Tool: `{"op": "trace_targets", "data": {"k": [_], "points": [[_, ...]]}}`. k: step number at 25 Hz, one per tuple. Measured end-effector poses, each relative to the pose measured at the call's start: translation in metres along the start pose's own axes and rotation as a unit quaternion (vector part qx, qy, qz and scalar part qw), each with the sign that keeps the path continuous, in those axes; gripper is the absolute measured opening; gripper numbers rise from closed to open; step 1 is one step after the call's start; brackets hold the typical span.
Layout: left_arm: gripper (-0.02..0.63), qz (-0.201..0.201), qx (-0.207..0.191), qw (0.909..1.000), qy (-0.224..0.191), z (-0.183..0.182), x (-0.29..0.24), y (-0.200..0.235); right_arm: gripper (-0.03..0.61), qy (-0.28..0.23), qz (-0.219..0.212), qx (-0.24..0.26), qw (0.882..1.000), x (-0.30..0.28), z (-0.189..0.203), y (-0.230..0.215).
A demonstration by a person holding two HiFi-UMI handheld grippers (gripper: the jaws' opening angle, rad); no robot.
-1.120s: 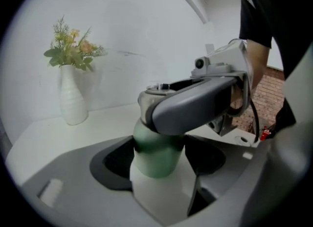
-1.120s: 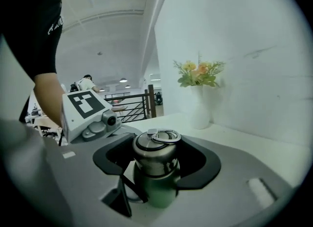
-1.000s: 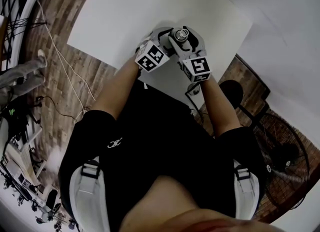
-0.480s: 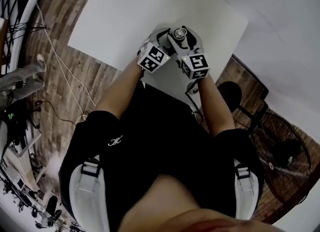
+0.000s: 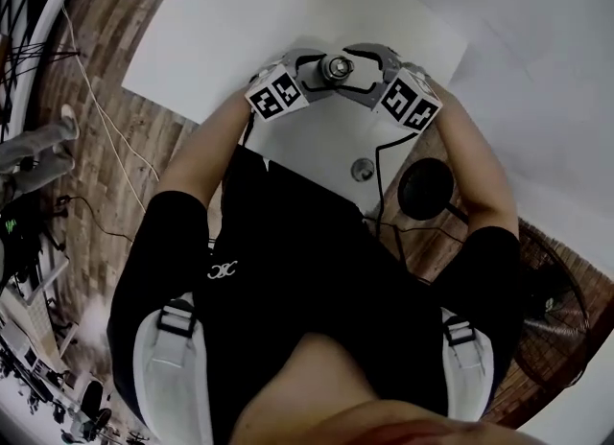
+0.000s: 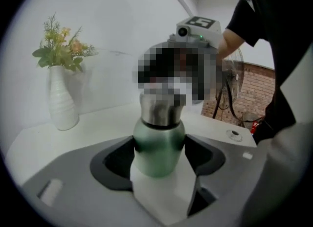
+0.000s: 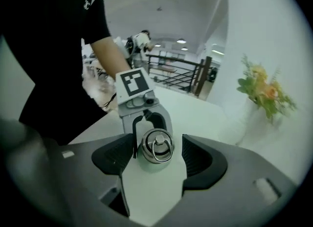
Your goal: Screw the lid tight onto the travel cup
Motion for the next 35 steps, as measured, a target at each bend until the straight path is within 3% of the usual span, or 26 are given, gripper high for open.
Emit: {"op": "trace_targets", "data": {"k": [3, 9, 13, 20, 22, 24, 30, 35], "points": [[0.376, 0.018, -0.011, 0.9998, 0.002, -0.001, -0.001, 0.002, 0.285, 0.09, -0.056, 0.11, 0.988, -0.008, -0.009, 0.003], [0.376, 0.026, -0.029, 0.9992, 0.007, -0.009, -0.01, 0.002, 0.287, 0.193, -0.151, 0.275, 0.93, -0.025, -0.016, 0.011], [0.376, 0.026, -0.035, 0.999, 0.014, -0.009, -0.01, -0.001, 0.307, 0.213, -0.197, 0.313, 0.904, -0.039, -0.015, 0.015], [0.376, 0.021, -0.019, 0.9996, 0.007, -0.004, -0.003, 0.0, 0.264, 0.24, -0.228, 0.337, 0.881, -0.044, -0.013, 0.016], [0.376, 0.021, -0.02, 0.9996, 0.005, -0.002, -0.002, 0.002, 0.261, 0.231, -0.234, 0.331, 0.885, -0.046, -0.012, 0.014], [0.376, 0.022, -0.021, 0.9995, 0.005, -0.002, -0.003, 0.001, 0.261, 0.209, -0.239, 0.311, 0.896, -0.045, -0.011, 0.012], [0.376, 0.012, -0.015, 0.9998, 0.0, -0.003, -0.001, -0.001, 0.26, 0.094, -0.217, 0.164, 0.957, -0.041, -0.012, 0.003], [0.376, 0.012, -0.022, 0.9997, 0.005, -0.003, 0.0, -0.002, 0.259, -0.01, -0.147, 0.072, 0.987, -0.036, -0.01, 0.001]]}}
Point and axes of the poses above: the fingertips, and each gripper's own axes: x backward along the fingers, y to its left, z out of its underside, the point moved 6 cm from there along x, backward along the fingers, and after that the axes turned 12 degrees about -x, right-handed, at the moved point
